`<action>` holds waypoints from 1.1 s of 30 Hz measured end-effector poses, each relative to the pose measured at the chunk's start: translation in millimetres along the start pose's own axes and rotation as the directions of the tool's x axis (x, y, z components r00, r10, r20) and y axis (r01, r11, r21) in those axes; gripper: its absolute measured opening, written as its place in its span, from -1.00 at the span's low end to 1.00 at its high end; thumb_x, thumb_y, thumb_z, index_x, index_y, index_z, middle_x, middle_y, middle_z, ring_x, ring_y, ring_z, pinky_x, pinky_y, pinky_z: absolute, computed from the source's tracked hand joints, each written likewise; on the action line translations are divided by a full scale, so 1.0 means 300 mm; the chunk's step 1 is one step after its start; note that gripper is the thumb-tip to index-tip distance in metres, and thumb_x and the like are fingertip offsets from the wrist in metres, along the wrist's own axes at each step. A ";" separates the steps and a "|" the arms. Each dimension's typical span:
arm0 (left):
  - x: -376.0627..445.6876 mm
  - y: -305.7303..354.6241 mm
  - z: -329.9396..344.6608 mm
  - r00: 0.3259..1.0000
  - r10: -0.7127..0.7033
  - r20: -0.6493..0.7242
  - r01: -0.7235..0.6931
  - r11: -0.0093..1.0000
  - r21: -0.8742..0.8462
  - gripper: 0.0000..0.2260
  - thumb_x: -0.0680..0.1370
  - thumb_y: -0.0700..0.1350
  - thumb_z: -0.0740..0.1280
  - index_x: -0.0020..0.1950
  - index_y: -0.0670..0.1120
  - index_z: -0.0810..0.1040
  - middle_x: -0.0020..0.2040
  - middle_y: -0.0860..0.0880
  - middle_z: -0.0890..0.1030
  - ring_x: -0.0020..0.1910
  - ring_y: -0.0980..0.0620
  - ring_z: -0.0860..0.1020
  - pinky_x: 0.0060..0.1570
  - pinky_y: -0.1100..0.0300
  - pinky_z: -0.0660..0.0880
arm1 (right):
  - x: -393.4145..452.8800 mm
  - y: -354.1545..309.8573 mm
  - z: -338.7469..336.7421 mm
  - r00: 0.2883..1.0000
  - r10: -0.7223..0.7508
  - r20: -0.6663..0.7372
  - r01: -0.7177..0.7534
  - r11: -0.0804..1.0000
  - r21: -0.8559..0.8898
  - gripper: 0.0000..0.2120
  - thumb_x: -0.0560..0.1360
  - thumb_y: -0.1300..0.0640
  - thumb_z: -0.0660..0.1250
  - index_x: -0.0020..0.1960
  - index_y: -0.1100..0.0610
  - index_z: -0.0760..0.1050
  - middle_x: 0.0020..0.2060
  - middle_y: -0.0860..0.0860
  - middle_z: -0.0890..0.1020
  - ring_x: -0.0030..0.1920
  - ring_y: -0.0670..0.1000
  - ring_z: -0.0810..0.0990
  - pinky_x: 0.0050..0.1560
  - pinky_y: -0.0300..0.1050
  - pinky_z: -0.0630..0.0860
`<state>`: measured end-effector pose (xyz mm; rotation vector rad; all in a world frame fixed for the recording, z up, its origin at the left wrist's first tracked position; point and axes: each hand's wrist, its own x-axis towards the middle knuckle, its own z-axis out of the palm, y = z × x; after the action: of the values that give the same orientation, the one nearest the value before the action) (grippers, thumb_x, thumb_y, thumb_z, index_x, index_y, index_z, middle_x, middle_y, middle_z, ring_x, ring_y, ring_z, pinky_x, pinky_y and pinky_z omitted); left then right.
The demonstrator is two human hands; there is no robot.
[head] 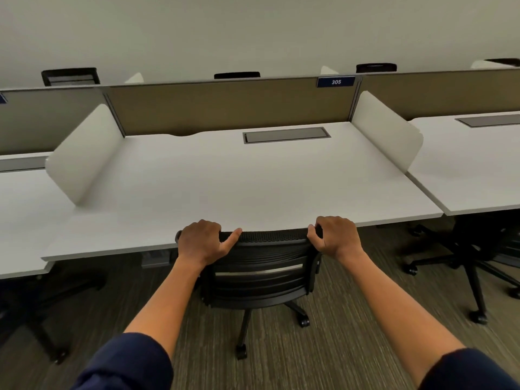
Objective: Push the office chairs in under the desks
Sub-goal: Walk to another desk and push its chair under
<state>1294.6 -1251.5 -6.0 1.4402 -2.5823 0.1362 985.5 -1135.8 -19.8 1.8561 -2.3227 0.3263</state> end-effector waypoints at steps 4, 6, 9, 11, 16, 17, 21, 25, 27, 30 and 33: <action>0.063 -0.038 0.019 0.999 -0.029 0.036 0.029 1.000 0.008 -0.25 0.45 0.51 -0.14 -0.42 -0.06 0.49 -0.49 0.03 0.49 -0.47 0.02 0.49 -0.36 0.11 0.57 | 0.069 -0.014 0.028 1.000 0.008 0.016 -0.008 1.000 -0.013 -0.35 0.45 -0.29 -0.13 -0.28 0.17 0.52 -0.44 0.04 0.57 -0.42 0.10 0.53 -0.35 -0.11 0.47; 0.065 -0.042 0.021 0.999 -0.038 0.031 0.038 0.999 0.010 -0.25 0.45 0.52 -0.14 -0.44 -0.06 0.47 -0.49 0.03 0.48 -0.49 0.02 0.48 -0.38 0.13 0.55 | 0.089 -0.013 0.034 1.000 -0.013 0.015 0.013 1.000 -0.010 -0.35 0.44 -0.29 -0.15 -0.28 0.16 0.51 -0.43 0.04 0.57 -0.42 0.09 0.52 -0.35 -0.12 0.46; 0.078 -0.020 0.024 0.999 -0.040 0.037 0.039 0.999 0.010 -0.25 0.45 0.51 -0.13 -0.45 -0.07 0.46 -0.50 0.02 0.47 -0.49 0.01 0.48 -0.41 0.17 0.51 | 0.117 0.016 0.041 1.000 -0.021 -0.004 0.021 1.000 0.005 -0.38 0.45 -0.27 -0.13 -0.28 0.14 0.50 -0.43 0.04 0.56 -0.43 0.09 0.51 -0.36 -0.13 0.43; 0.088 -0.007 0.022 0.997 -0.041 0.060 0.041 0.999 0.005 -0.25 0.46 0.51 -0.13 -0.44 -0.07 0.46 -0.50 0.01 0.48 -0.49 0.00 0.49 -0.38 0.13 0.55 | 0.126 0.037 0.045 1.000 -0.026 -0.015 0.026 1.000 0.010 -0.39 0.45 -0.26 -0.14 -0.27 0.14 0.50 -0.41 0.03 0.57 -0.41 0.09 0.51 -0.38 -0.13 0.40; 0.089 -0.019 0.035 0.998 -0.014 0.067 0.016 1.000 -0.024 -0.23 0.44 0.53 -0.15 -0.40 -0.07 0.50 -0.46 0.01 0.53 -0.44 -0.03 0.53 -0.37 0.13 0.52 | 0.114 0.035 0.039 1.000 -0.019 -0.006 0.020 0.999 0.044 -0.35 0.53 -0.25 -0.10 -0.01 0.14 0.65 -0.16 0.08 0.70 -0.13 0.15 0.66 -0.17 -0.02 0.56; 0.095 -0.037 0.043 0.998 -0.017 0.061 0.019 0.999 -0.040 -0.20 0.44 0.54 -0.15 -0.32 -0.07 0.57 -0.38 0.00 0.59 -0.37 -0.05 0.57 -0.32 0.10 0.54 | 0.123 0.019 0.045 1.000 -0.018 -0.013 0.019 0.998 0.063 -0.40 0.58 -0.23 -0.01 0.14 0.14 0.64 -0.03 0.10 0.72 0.00 0.17 0.67 -0.04 0.02 0.58; 0.085 -0.043 0.044 0.999 0.033 -0.016 -0.034 0.995 -0.095 -0.18 0.48 0.49 -0.09 0.22 -0.12 0.60 0.13 -0.10 0.68 0.11 -0.13 0.62 0.10 -0.04 0.55 | 0.067 -0.021 0.028 1.000 0.006 0.023 -0.007 0.997 0.079 -0.36 0.63 -0.27 0.05 0.47 0.16 0.40 0.35 0.15 0.56 0.39 0.19 0.48 0.40 0.16 0.38; 0.034 0.020 0.018 0.996 0.076 -0.050 -0.080 0.991 -0.105 -0.18 0.52 0.44 -0.07 0.50 -0.15 0.36 0.46 -0.16 0.46 0.48 -0.17 0.37 0.48 -0.15 0.27 | -0.017 -0.081 -0.001 0.996 0.066 0.055 -0.070 0.995 0.074 -0.19 0.55 -0.41 -0.17 0.60 0.09 0.17 0.56 0.13 0.30 0.58 0.17 0.19 0.58 0.23 0.09; 0.008 0.074 0.010 0.996 0.085 -0.027 -0.087 0.990 -0.109 -0.16 0.53 0.44 -0.09 0.60 -0.13 0.21 0.59 -0.14 0.27 0.61 -0.14 0.15 0.58 -0.16 0.08 | -0.054 -0.103 -0.006 0.995 0.090 0.048 -0.092 0.994 0.055 -0.15 0.53 -0.44 -0.22 0.63 0.05 0.10 0.60 0.12 0.21 0.61 0.17 0.11 0.59 0.24 0.03; -0.032 0.169 -0.001 0.989 0.145 -0.027 -0.147 0.983 -0.112 -0.12 0.50 0.46 -0.17 0.65 -0.09 0.05 0.66 -0.12 0.04 0.65 -0.10 -0.07 0.60 -0.17 -0.10 | -0.119 -0.115 -0.028 0.992 0.123 0.036 -0.125 0.992 0.029 -0.15 0.52 -0.46 -0.23 0.65 0.00 -0.01 0.64 0.10 0.08 0.64 0.18 0.00 0.61 0.28 -0.07; -0.071 0.262 0.010 0.973 0.229 -0.042 -0.232 0.966 -0.113 -0.13 0.51 0.46 -0.15 0.66 -0.08 -0.01 0.67 -0.09 -0.10 0.64 -0.08 -0.19 0.59 -0.18 -0.18 | -0.192 -0.109 -0.054 0.990 0.141 -0.008 -0.141 0.990 0.007 -0.15 0.51 -0.48 -0.22 0.66 -0.04 -0.08 0.66 0.08 -0.04 0.65 0.18 -0.08 0.59 0.29 -0.16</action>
<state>1238.4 -1192.8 -12.7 1.0879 -2.6772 0.0354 1029.8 -1084.2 -16.2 1.6925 -2.4557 0.3585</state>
